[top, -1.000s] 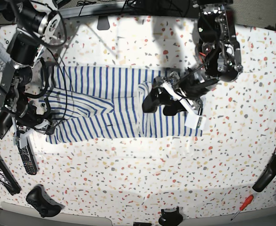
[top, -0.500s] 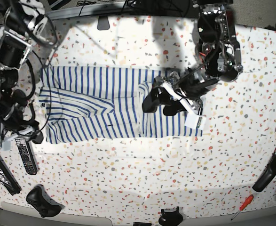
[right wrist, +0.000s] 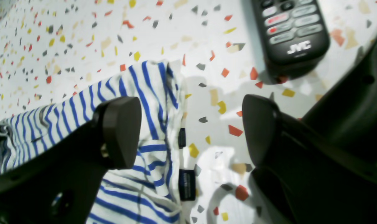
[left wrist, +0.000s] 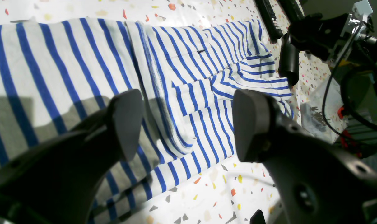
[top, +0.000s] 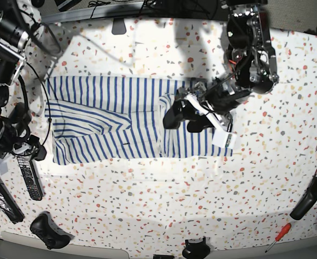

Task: Layout the t-shirt on the table in an organized manner, then fold the t-shirt properly
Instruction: 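Move the right gripper to the other band end and grasp it, then lift the band end with the right gripper and fold it over the left gripper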

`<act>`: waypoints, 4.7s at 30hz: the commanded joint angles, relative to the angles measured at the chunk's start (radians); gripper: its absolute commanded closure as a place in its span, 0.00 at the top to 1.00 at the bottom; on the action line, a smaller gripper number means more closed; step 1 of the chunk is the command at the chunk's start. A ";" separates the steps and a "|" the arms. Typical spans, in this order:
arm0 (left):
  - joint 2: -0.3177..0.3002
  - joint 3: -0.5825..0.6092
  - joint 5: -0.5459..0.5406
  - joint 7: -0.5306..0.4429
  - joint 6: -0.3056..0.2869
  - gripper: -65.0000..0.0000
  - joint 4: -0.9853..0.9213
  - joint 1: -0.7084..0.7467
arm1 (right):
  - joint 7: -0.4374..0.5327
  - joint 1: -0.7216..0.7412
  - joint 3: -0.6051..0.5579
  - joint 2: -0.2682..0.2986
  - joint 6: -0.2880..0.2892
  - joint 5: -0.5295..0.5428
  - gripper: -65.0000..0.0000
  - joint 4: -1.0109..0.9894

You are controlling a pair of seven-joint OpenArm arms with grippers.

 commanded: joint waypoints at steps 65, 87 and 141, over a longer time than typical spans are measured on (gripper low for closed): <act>-0.219 0.003 0.030 0.033 -0.018 0.64 0.016 -0.029 | -0.036 0.072 0.001 -0.132 0.020 0.134 0.00 -0.211; -0.222 0.003 0.364 -0.135 0.044 0.64 0.015 0.018 | -0.179 0.197 0.000 -0.217 0.020 0.287 0.00 -0.211; -0.171 0.309 0.393 -0.312 0.155 0.64 -0.350 -0.148 | -0.149 0.354 -0.327 -0.614 -0.073 0.179 0.00 -0.220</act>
